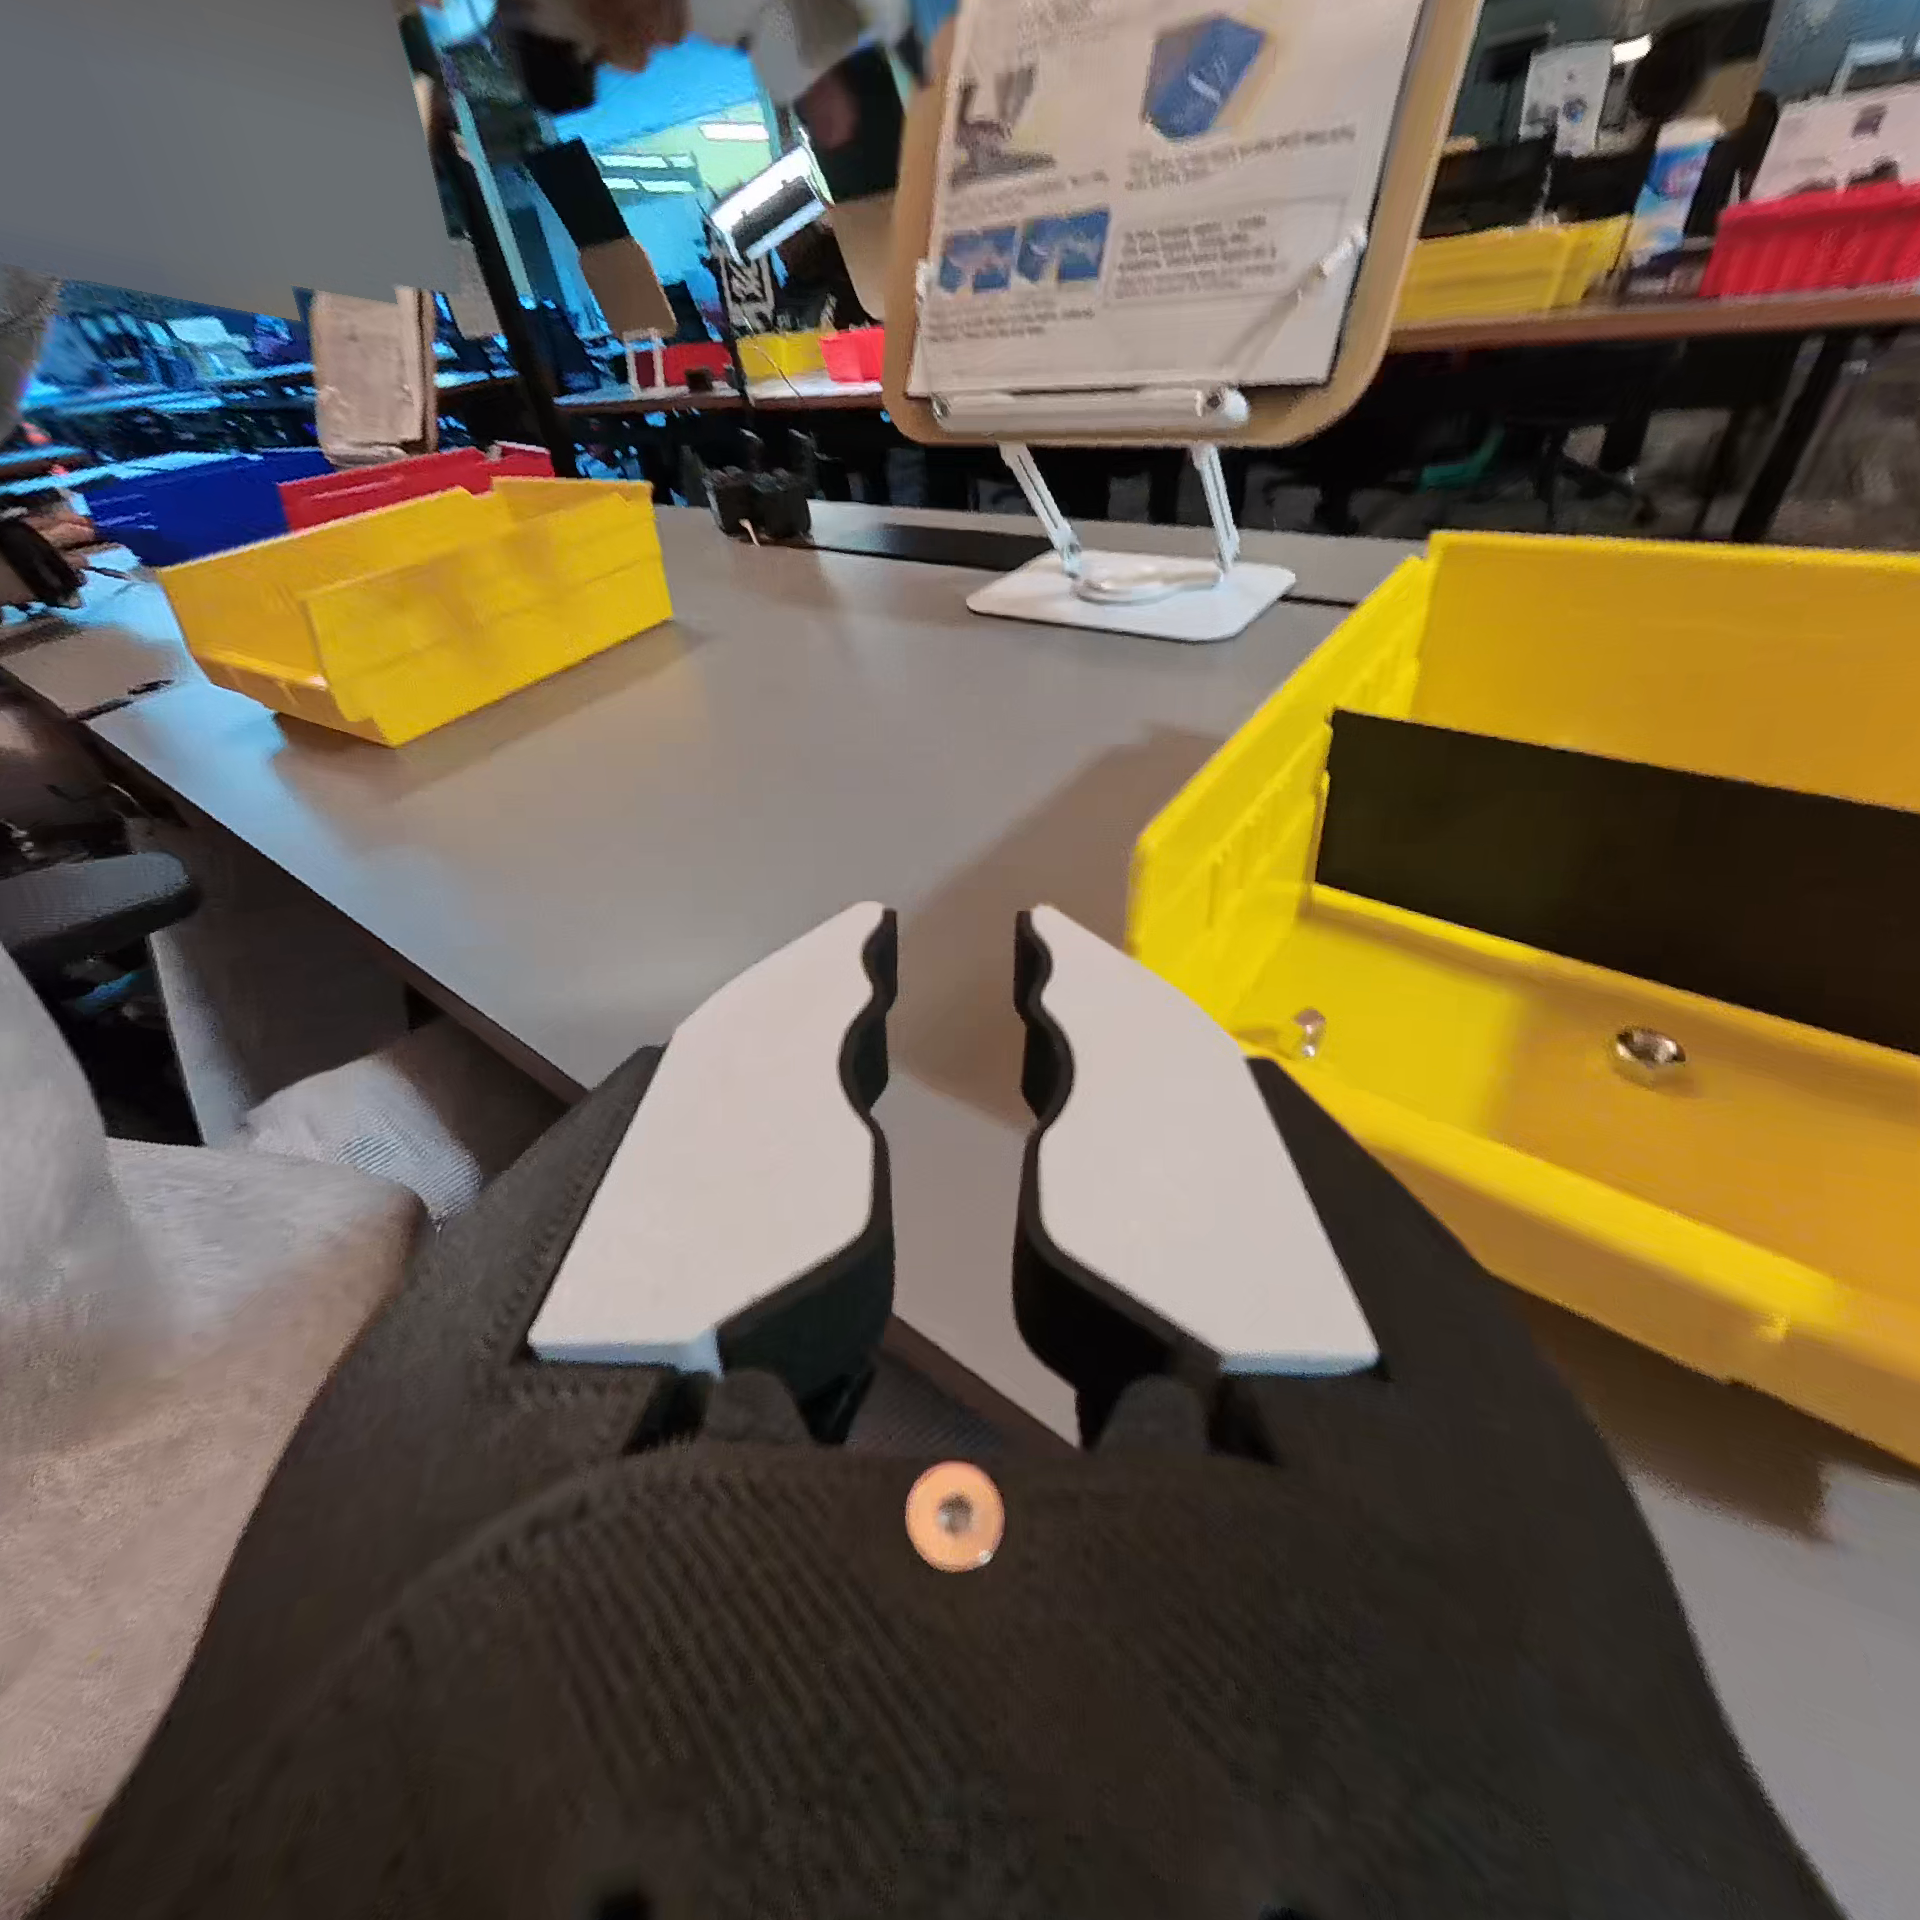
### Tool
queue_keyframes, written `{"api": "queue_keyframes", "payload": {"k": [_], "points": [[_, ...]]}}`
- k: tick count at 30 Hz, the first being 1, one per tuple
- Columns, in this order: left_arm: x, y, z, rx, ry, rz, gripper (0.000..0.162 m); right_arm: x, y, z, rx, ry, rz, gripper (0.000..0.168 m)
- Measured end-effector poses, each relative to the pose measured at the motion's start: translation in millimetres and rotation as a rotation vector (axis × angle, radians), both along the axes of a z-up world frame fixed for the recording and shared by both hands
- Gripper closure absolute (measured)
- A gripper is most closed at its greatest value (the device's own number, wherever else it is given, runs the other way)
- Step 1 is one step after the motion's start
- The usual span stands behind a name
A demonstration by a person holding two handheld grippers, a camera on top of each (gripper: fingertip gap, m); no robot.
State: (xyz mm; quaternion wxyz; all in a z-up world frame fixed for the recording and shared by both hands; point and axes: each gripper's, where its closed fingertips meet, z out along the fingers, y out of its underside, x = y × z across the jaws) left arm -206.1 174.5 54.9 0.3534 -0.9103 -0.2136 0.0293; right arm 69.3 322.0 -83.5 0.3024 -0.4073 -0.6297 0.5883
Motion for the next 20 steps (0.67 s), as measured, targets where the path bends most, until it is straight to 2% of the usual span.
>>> {"api": "queue_keyframes", "payload": {"k": [3,5,7,10,12,14,15,20], "points": [[-13,-129,16,-0.026,0.080,0.208,0.105,-2,-8,7,0.031,0.058,0.005,0.150],[-10,-214,7,-0.075,0.085,0.337,0.111,-7,-11,7,0.076,0.078,-0.009,0.153],[0,-289,-16,-0.132,0.058,0.441,0.115,-13,-19,12,0.092,0.109,-0.001,0.154],[14,-372,-64,-0.172,-0.032,0.569,0.119,-23,-38,17,0.115,0.146,0.032,0.155],[16,-407,-95,-0.131,-0.104,0.641,0.123,-32,-51,13,0.184,0.138,0.042,0.155],[14,-428,-122,-0.058,-0.163,0.707,0.144,-44,-57,9,0.291,0.104,0.004,0.157],[16,-434,-135,-0.027,-0.193,0.718,0.148,-47,-62,11,0.325,0.102,0.002,0.158],[27,-439,-191,-0.033,-0.262,0.670,0.142,-57,-95,36,0.311,0.124,0.058,0.157]]}}
